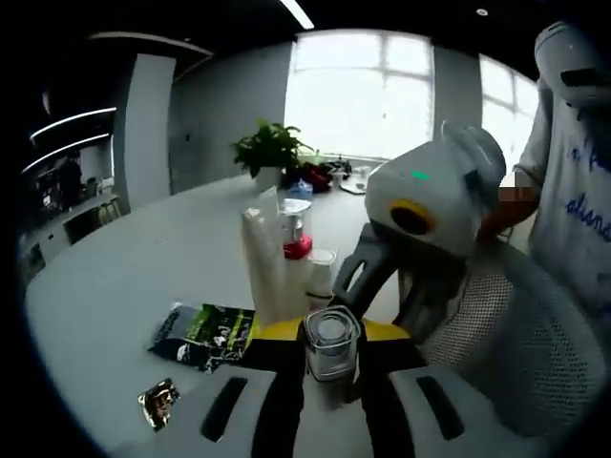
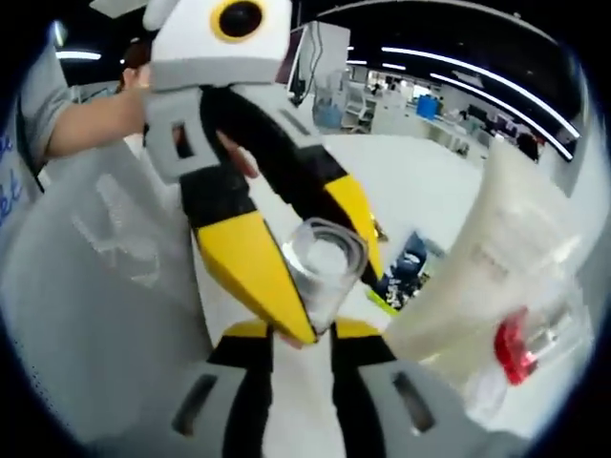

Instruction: Arrange the skincare products in the storage area until every visible bottle or jar stands upright without overlapping.

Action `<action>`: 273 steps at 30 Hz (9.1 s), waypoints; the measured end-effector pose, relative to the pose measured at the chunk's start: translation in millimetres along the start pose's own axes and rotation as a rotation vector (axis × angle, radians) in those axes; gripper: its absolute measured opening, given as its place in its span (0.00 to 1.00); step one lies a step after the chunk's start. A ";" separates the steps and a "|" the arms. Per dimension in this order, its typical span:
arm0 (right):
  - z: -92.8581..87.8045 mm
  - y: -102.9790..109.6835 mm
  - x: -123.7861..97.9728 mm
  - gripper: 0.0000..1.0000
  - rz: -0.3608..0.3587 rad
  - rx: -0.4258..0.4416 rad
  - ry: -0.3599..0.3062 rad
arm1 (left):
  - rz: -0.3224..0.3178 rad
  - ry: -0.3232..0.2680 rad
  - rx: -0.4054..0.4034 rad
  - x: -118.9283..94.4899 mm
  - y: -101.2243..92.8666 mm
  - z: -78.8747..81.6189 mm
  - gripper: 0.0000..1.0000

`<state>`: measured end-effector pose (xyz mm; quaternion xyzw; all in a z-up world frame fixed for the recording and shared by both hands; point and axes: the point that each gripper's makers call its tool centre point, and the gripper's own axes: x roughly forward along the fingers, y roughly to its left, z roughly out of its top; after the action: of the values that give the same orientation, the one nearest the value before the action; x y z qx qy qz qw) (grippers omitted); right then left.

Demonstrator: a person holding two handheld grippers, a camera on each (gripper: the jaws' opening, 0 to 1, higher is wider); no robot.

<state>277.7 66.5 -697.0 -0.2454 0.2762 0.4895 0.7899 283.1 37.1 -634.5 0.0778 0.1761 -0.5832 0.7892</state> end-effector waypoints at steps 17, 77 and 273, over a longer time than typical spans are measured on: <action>-6.3 -4.1 6.1 0.23 -0.015 -0.012 0.016 | 0.004 0.015 0.036 5.1 1.6 -6.7 0.19; -65.1 -23.0 -64.3 0.19 -0.109 0.124 0.097 | 0.144 0.341 0.009 -9.7 20.5 -68.8 0.15; -51.5 -65.6 -91.4 0.62 -0.295 0.318 0.007 | 0.452 0.230 -0.249 -8.3 26.3 -34.4 0.65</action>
<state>293.5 -51.9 -664.8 -0.1572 0.3137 0.3181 0.8807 299.4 63.9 -665.5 0.0833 0.3130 -0.3538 0.8775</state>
